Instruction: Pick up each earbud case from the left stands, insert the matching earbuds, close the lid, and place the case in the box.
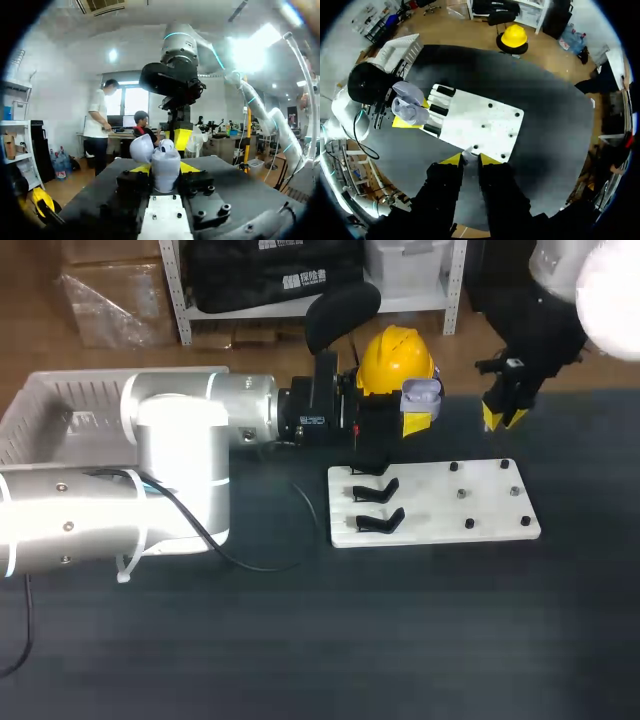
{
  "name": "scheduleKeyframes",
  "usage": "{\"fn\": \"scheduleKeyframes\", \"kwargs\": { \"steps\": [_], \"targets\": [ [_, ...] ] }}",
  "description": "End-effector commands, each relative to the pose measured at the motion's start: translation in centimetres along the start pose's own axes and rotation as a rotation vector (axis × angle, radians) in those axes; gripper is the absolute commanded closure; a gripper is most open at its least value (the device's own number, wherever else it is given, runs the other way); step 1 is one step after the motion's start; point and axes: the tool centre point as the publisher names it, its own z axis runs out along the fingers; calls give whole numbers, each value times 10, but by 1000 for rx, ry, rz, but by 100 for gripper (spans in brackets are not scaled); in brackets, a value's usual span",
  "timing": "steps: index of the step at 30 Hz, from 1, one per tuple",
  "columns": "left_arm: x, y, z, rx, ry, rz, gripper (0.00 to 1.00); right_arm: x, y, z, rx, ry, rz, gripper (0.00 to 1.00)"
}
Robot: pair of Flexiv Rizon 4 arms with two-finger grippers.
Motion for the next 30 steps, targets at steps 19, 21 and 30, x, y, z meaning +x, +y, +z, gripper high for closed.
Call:
{"fn": "scheduleKeyframes", "kwargs": {
  "steps": [19, 21, 30],
  "targets": [
    [0, 0, 0, 0, -1, 0, 100, 0, 57, -39, 32, 9, -105, 100],
    [0, 0, 0, 0, -1, 0, 100, 1, 58, -40, 35, 13, -109, 100],
    [0, 0, 0, 0, -1, 0, 100, 2, 62, -41, 19, 26, -127, 100]
  ]
}}
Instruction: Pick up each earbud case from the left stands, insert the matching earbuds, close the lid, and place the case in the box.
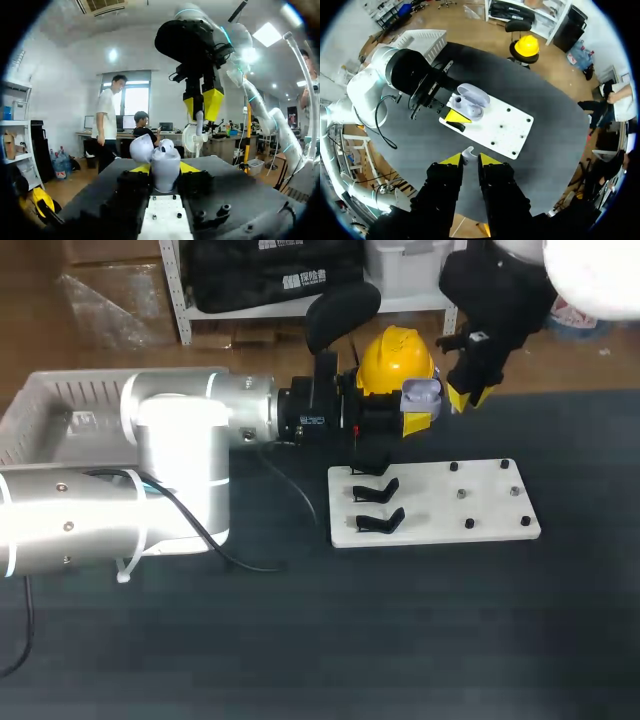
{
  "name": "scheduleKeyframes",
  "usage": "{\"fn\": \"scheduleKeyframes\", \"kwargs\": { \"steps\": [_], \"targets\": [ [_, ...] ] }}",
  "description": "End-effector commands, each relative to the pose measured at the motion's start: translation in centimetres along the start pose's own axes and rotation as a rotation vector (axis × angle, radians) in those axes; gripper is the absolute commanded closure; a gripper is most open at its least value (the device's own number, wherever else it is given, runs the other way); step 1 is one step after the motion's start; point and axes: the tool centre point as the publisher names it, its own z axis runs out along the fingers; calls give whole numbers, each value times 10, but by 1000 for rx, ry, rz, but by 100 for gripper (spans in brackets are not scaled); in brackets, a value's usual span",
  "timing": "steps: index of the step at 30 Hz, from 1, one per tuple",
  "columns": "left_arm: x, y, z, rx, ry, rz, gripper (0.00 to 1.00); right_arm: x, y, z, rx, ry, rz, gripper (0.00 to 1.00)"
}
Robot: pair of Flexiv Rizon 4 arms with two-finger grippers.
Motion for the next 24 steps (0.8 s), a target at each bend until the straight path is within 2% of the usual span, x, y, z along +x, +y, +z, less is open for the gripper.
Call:
{"fn": "scheduleKeyframes", "kwargs": {
  "steps": [1, 20, 24],
  "targets": [
    [0, 0, 0, 0, -1, 0, 100, -1, 0, 0, -1, 3, 0, 100],
    [0, 0, 0, 0, -1, 0, 100, -1, 0, 0, -1, 3, 0, 100],
    [0, 0, 0, 0, -1, 0, 100, -11, 6, -3, 6, -44, -19, 100]
  ]
}}
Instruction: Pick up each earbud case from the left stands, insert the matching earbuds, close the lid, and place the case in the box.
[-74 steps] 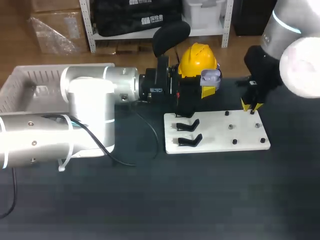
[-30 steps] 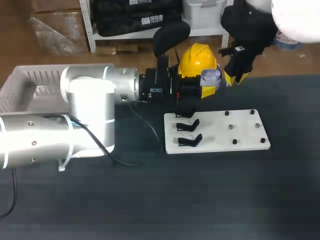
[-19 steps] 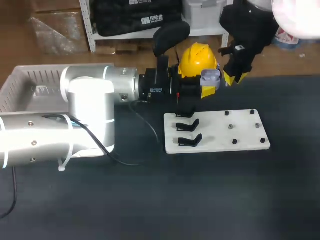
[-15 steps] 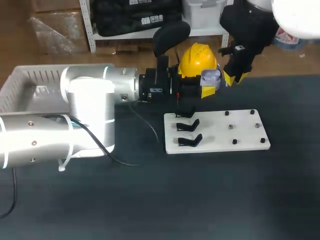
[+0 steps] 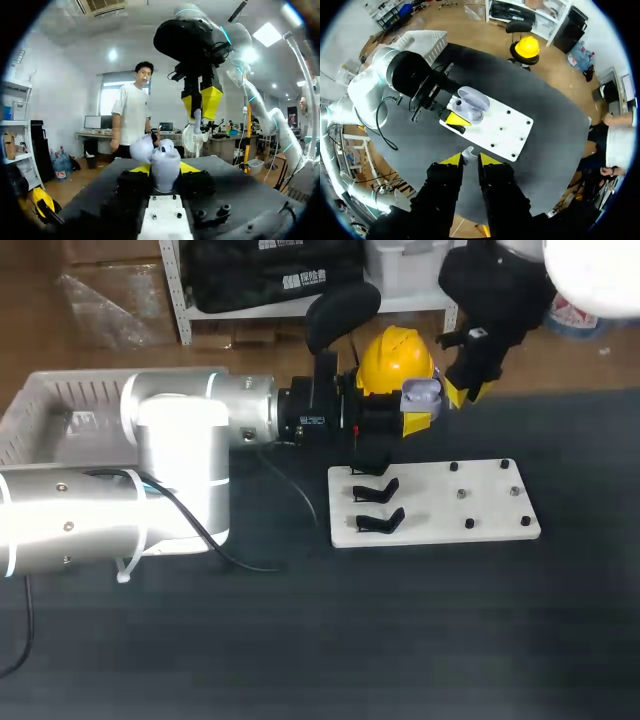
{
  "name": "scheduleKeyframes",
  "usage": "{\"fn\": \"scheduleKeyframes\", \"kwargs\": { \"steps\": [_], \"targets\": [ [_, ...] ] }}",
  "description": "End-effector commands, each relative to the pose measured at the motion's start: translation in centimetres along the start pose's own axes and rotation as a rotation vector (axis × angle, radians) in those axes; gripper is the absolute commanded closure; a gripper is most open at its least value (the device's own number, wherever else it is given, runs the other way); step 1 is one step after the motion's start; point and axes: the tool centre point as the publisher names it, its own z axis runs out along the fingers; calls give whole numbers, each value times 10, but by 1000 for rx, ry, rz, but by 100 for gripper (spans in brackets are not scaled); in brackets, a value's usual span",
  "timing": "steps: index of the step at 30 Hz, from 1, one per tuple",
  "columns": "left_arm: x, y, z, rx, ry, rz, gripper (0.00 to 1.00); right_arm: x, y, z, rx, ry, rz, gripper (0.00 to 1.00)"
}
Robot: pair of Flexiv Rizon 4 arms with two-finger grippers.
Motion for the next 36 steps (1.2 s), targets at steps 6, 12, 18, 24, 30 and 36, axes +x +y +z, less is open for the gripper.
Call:
{"fn": "scheduleKeyframes", "kwargs": {
  "steps": [6, 12, 18, 24, 30, 36],
  "targets": [
    [0, 0, 0, 0, -1, 1, 100, -11, 10, -4, -19, -48, -34, 100],
    [0, 0, 0, 0, -1, 1, 100, -22, 12, -6, -13, -64, -48, 100],
    [0, 0, 0, 0, -1, 1, 100, -31, 15, -1, 10, -64, -70, 100],
    [0, 0, 0, 0, -1, 1, 100, -36, 14, 3, 26, -61, -71, 100],
    [0, 0, 0, 0, -1, 1, 100, -42, 15, 7, 61, -59, -65, 100],
    [0, 0, 0, 0, -1, 1, 100, -44, 11, 13, 51, -65, -27, 100]
  ]
}}
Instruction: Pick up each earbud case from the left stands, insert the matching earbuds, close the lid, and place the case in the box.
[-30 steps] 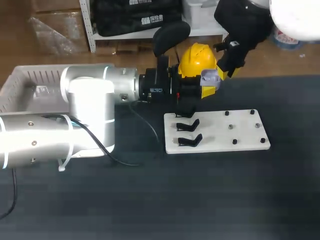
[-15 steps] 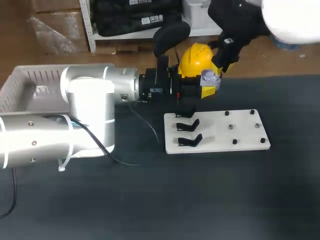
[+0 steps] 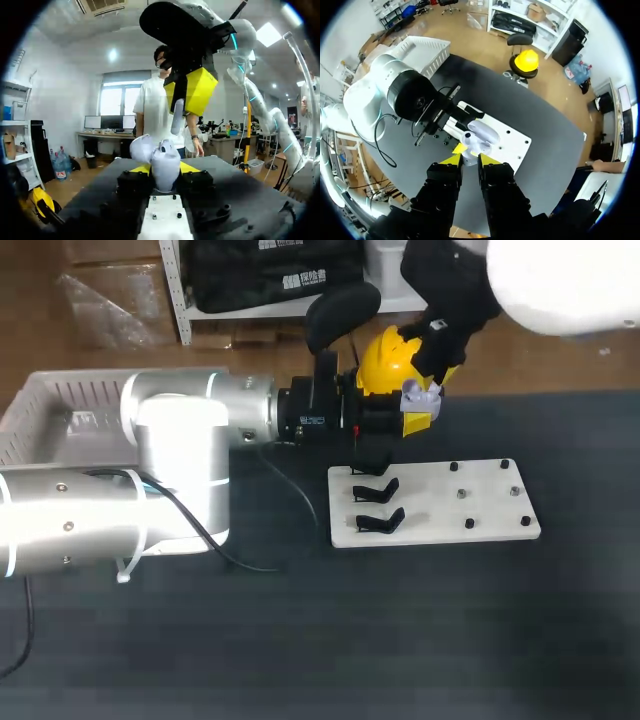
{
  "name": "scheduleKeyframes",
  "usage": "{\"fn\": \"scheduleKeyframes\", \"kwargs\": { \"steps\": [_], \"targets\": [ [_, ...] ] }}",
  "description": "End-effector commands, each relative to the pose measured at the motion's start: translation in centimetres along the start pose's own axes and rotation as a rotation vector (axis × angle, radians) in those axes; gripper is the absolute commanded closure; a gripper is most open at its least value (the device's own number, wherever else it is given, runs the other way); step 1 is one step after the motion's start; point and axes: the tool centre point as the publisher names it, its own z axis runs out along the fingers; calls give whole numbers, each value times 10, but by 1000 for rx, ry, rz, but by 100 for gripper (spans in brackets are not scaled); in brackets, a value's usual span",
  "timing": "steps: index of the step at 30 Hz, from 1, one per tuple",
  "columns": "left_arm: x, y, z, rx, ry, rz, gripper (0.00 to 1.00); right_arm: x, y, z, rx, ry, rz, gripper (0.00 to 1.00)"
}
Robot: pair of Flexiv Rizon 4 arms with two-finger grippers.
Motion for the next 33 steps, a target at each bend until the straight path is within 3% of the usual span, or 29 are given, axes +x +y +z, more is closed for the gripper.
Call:
{"fn": "scheduleKeyframes", "kwargs": {
  "steps": [1, 33],
  "targets": [
    [0, 0, 0, 0, -1, 1, 100, -3, -3, 4, -3, -15, 26, 100],
    [0, 0, 0, 0, -1, 1, 100, -4, 3, 12, -24, -56, 41, 100]
  ]
}}
